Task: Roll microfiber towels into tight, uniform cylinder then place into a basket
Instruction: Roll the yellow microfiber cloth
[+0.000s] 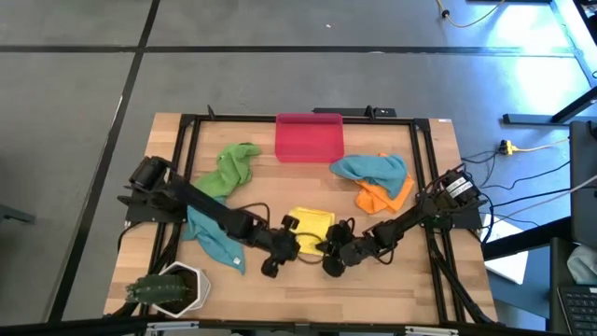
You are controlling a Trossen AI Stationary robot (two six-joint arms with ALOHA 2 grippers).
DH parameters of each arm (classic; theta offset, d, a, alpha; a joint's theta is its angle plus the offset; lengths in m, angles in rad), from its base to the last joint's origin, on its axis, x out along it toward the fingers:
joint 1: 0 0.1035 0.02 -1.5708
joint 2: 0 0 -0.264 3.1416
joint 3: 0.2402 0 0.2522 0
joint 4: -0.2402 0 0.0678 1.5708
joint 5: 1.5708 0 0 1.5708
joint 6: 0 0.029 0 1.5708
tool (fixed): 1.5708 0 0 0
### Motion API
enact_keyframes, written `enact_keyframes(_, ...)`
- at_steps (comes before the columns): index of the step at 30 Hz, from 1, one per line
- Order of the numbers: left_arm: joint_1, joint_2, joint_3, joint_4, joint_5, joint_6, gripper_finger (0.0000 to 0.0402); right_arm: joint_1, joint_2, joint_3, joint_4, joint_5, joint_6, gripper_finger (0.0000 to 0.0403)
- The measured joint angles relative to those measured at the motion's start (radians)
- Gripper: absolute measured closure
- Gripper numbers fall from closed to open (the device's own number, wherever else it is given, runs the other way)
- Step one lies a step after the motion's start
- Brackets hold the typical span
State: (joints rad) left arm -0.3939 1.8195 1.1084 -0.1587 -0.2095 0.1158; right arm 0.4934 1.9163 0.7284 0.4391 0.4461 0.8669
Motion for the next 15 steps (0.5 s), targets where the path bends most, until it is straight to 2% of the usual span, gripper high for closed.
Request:
enact_keyframes(4,-0.028,0.022,-0.001,-0.012,-0.144,0.043,0.0204,-0.001,0.001,0.0,0.001,-0.004,0.028,0.0397)
enact_keyframes(6,-0.035,0.037,-0.001,-0.008,-0.183,0.073,0.0189,-0.008,0.001,-0.001,0.001,-0.023,0.056,0.0395)
enact_keyframes(9,-0.044,0.066,-0.001,-0.011,-0.223,0.113,0.0178,-0.022,0.002,-0.001,0.001,-0.057,0.09,0.0392)
enact_keyframes(15,-0.05,0.097,0.0,0.0,-0.237,0.158,0.0175,-0.055,0.0,0.0,-0.004,-0.124,0.128,0.0392)
